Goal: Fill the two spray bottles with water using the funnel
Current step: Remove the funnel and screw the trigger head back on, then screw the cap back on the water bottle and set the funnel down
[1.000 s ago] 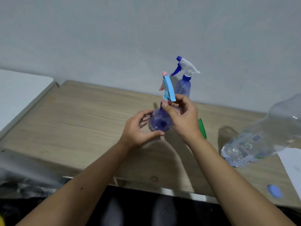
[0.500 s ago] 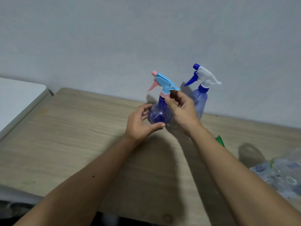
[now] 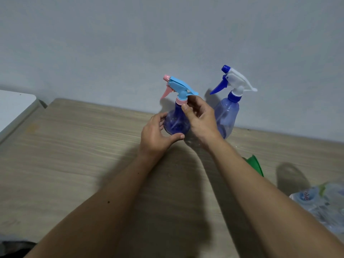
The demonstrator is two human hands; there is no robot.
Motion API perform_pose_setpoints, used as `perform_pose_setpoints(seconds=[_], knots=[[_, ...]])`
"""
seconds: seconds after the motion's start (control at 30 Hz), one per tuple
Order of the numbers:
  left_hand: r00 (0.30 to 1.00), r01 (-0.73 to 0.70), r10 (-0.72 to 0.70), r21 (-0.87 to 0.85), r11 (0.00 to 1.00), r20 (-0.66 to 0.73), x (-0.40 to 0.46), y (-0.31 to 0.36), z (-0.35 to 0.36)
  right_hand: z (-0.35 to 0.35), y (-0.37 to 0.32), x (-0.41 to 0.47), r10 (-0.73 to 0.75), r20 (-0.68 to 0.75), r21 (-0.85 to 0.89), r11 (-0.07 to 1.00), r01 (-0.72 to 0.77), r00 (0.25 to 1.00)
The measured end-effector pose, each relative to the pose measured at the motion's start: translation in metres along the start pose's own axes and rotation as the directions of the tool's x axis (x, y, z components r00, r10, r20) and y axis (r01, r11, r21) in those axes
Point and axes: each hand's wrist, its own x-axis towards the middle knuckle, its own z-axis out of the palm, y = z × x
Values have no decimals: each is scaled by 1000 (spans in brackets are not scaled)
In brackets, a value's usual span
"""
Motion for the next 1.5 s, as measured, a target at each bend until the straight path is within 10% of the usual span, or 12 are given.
perform_pose_setpoints(seconds=[1.03,1.5], knots=[[990,98,-87,101,990,-110,-86,35,-5,-61,-19,-115,70,-11,115,991,-68,997],[935,-278,304,-154,948,184,-158,220,105,-199,36,-308,218,-229,207,963,-171,949]])
